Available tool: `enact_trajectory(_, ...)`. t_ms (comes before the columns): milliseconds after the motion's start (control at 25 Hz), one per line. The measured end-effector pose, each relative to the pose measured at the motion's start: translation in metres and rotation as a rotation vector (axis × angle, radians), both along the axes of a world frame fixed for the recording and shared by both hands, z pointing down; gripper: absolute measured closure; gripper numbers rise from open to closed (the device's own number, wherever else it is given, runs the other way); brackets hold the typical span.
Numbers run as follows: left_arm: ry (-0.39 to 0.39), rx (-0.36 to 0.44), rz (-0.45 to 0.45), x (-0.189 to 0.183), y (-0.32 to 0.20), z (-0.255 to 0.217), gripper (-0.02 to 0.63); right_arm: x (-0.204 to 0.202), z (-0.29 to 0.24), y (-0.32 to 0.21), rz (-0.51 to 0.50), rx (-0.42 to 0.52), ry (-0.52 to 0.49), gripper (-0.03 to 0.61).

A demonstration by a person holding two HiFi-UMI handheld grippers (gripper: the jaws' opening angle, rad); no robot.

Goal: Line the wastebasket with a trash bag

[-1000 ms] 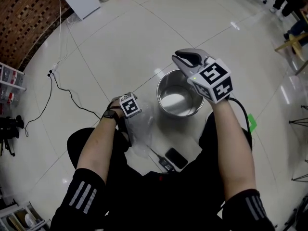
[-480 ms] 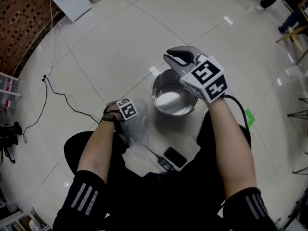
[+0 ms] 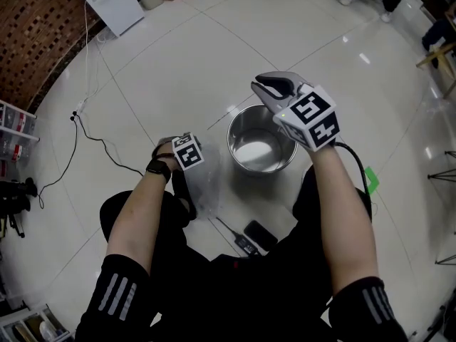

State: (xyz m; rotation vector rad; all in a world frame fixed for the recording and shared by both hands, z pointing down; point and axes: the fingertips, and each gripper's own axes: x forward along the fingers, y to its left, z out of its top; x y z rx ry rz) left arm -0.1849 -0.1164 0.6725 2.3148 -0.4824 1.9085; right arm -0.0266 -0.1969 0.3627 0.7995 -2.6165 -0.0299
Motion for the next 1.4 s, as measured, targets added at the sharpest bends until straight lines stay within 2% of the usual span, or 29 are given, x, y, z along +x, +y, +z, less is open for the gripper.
enact_trajectory(160,0.004,0.076,0.038,0.004,-0.02,-0.045,0.62,0.004,-0.001,0.001,0.006,0.003,0.003,0.521)
enact_trajectory(400,0.041,0.245,0.095,0.021,-0.048,-0.126,0.62,0.016,-0.004,0.003,0.009,0.013,-0.006,0.521)
enact_trajectory(760,0.037,0.476,0.267,0.054,-0.053,-0.235,0.62,0.02,-0.009,0.01,0.003,0.022,-0.019,0.518)
enact_trajectory(1040,0.066,0.62,0.443,0.1,-0.04,-0.32,0.62,0.012,-0.009,0.024,-0.087,-0.003,-0.044,0.462)
enact_trajectory(1160,0.11,0.65,0.519,0.12,-0.027,-0.351,0.62,0.019,-0.005,0.024,-0.089,-0.005,-0.02,0.439)
enact_trajectory(1320,0.253,0.631,0.6,0.148,-0.005,-0.384,0.62,0.035,-0.004,0.015,-0.047,0.027,0.066,0.406)
enact_trajectory(1400,0.305,0.616,0.625,0.158,0.003,-0.39,0.62,0.043,-0.002,0.012,-0.031,0.048,0.117,0.362)
